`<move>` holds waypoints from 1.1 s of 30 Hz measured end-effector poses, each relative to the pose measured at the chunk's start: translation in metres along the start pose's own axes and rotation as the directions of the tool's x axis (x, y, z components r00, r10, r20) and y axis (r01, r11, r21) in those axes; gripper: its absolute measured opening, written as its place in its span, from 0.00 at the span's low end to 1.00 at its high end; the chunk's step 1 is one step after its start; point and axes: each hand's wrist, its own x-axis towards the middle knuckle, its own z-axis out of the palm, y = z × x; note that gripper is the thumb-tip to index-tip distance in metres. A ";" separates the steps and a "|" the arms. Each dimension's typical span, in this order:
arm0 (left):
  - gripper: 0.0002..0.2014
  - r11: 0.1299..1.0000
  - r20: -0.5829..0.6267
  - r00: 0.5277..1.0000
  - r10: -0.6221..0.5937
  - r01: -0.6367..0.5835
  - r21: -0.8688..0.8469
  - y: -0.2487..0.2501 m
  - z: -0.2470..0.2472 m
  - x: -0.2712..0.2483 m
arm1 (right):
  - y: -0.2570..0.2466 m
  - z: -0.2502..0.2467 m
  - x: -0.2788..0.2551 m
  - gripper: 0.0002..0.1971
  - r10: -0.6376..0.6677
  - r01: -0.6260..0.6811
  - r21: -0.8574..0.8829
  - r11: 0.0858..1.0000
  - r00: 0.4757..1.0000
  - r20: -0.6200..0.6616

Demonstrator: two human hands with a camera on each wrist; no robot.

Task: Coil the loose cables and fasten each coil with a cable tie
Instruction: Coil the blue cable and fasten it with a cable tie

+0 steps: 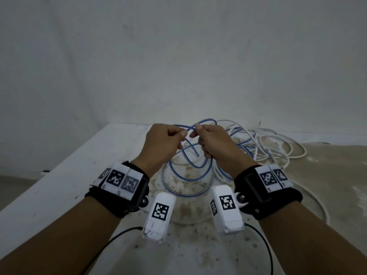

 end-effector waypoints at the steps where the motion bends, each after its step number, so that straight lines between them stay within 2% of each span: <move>1: 0.09 1.000 0.003 1.000 0.017 -0.017 0.000 0.004 0.000 0.000 | 0.000 -0.001 -0.002 0.20 -0.004 0.004 0.025 1.000 1.000 0.005; 7: 0.11 0.992 0.092 0.989 0.120 -0.124 0.038 0.042 0.006 0.001 | -0.002 -0.018 -0.011 0.18 -0.001 -0.003 0.202 0.979 1.000 0.017; 11: 0.26 0.998 0.055 0.997 0.061 -0.061 -0.009 0.056 0.025 0.005 | -0.004 -0.032 -0.018 0.17 0.002 -0.014 0.290 0.957 0.999 0.041; 13: 0.28 0.999 0.023 1.000 0.011 -0.010 -0.043 0.062 0.034 0.008 | -0.004 -0.039 -0.019 0.18 0.000 -0.014 0.316 0.949 0.999 0.047; 16: 0.24 0.996 0.041 0.997 -0.058 0.060 -0.059 0.071 0.041 0.011 | -0.003 -0.047 -0.018 0.18 0.005 -0.023 0.312 0.950 0.998 0.059; 19: 0.18 0.996 0.048 0.996 -0.079 0.080 -0.027 0.073 0.045 0.018 | 0.000 -0.052 -0.016 0.18 0.027 -0.039 0.290 0.956 0.999 0.043; 20: 0.17 0.997 0.052 0.995 -0.080 0.081 -0.015 0.073 0.046 0.020 | 0.003 -0.054 -0.015 0.18 0.006 -0.001 0.225 0.974 1.000 -0.022; 21: 0.16 0.997 0.055 0.995 -0.082 0.083 -0.010 0.073 0.046 0.023 | 0.007 -0.057 -0.012 0.18 -0.061 0.073 0.085 0.994 0.989 -0.134; 22: 0.16 0.996 0.061 0.994 -0.086 0.088 -0.018 0.072 0.045 0.026 | 0.011 -0.060 -0.009 0.18 -0.177 0.152 -0.111 0.982 0.947 -0.267; 23: 0.16 0.996 0.069 0.994 -0.086 0.089 -0.032 0.072 0.044 0.029 | 0.013 -0.063 -0.006 0.15 -0.313 0.212 -0.286 0.934 0.874 -0.371; 24: 0.16 0.996 0.082 0.994 -0.077 0.081 -0.047 0.071 0.044 0.031 | 0.012 -0.066 -0.003 0.11 -0.424 0.266 -0.389 0.882 0.809 -0.408; 25: 0.15 0.996 0.094 0.993 -0.067 0.072 -0.056 0.071 0.043 0.031 | 0.009 -0.068 0.001 0.09 -0.478 0.308 -0.437 0.845 0.802 -0.358; 26: 0.14 0.996 0.102 0.993 -0.054 0.061 -0.062 0.070 0.042 0.032 | 0.004 -0.068 0.005 0.09 -0.490 0.339 -0.465 0.818 0.834 -0.253; 28: 0.13 0.998 0.123 0.992 -0.027 0.034 -0.056 0.066 0.038 0.032 | -0.004 -0.062 0.011 0.15 -0.424 0.330 -0.493 0.805 0.901 -0.089; 29: 0.12 0.998 0.122 0.992 -0.032 0.039 -0.059 0.064 0.037 0.032 | -0.007 -0.062 0.014 0.17 -0.417 0.332 -0.493 0.804 0.906 -0.069; 33: 0.11 0.984 0.115 0.988 -0.105 0.120 -0.129 0.049 0.017 0.030 | -0.010 -0.048 0.018 0.15 -0.404 0.312 -0.415 0.855 0.902 -0.154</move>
